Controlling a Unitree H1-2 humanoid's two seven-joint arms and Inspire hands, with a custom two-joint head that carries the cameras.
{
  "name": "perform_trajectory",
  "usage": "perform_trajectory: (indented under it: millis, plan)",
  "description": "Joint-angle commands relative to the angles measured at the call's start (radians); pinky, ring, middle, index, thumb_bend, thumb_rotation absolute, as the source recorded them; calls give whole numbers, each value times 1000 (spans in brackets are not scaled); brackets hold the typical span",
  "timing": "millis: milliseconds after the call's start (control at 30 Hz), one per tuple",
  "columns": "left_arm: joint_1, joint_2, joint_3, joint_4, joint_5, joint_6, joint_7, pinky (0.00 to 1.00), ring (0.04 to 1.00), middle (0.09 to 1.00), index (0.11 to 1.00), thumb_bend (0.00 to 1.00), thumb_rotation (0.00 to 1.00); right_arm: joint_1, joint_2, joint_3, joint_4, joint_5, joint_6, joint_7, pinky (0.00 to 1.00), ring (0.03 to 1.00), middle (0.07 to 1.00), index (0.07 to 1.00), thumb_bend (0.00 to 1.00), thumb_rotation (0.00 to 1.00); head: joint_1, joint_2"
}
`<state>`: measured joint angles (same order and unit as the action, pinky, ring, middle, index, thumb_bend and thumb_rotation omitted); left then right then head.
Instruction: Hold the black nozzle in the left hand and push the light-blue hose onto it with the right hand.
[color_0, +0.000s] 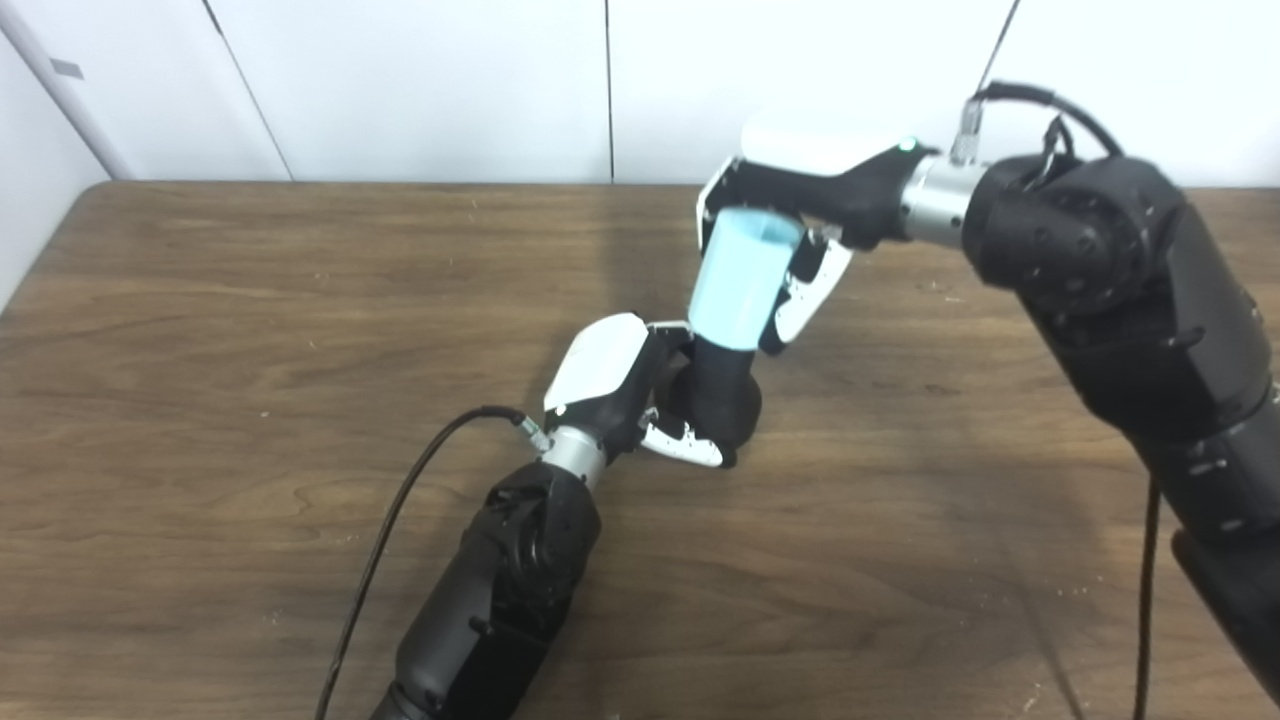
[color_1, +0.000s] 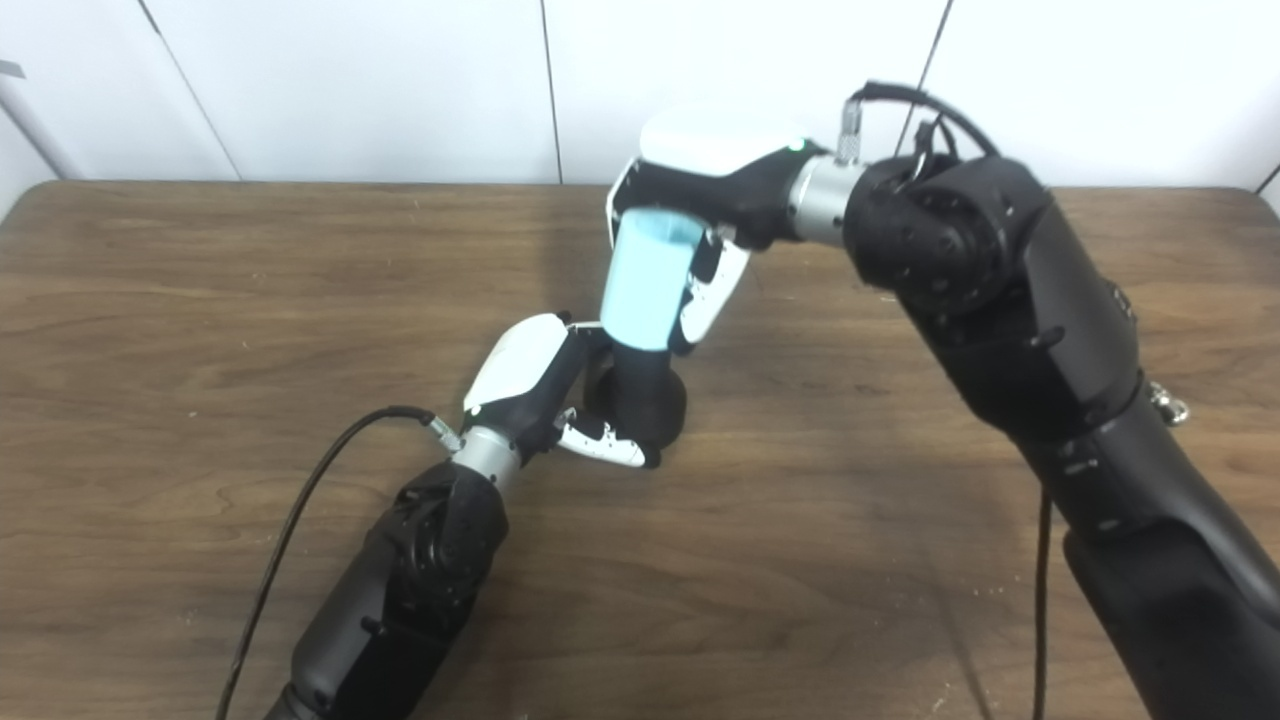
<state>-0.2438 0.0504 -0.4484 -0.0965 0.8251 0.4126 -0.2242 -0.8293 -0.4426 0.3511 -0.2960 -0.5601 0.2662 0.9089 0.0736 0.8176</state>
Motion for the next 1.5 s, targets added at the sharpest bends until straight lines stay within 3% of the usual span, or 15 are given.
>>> perform_trajectory:
  millis: [0,433,733,1067,1467]
  plan:
    - [66,13,-26,85,-2,57,-112,1000,829,725,482,517,39,-71,-1,-35,-28,15,13,-32,311,465,490,485,500,0,1,1]
    - [63,12,-22,91,-8,57,-111,1000,840,738,482,517,39,-81,-2,-35,-23,11,20,-48,304,462,490,495,499,0,4,6]
    - [63,9,-17,86,-4,57,-117,1000,825,722,481,517,39,-64,-25,-29,-16,12,-23,-52,302,458,494,497,499,0,1,9]
    - [58,16,-16,91,-11,56,-115,1000,789,679,481,516,38,-74,-49,18,-25,-47,-86,-44,310,461,478,479,501,0,-3,12]
    - [58,23,-13,86,-20,56,-116,1000,775,646,482,516,38,-68,-55,21,-22,-58,-130,-41,312,465,469,482,501,0,-5,13]
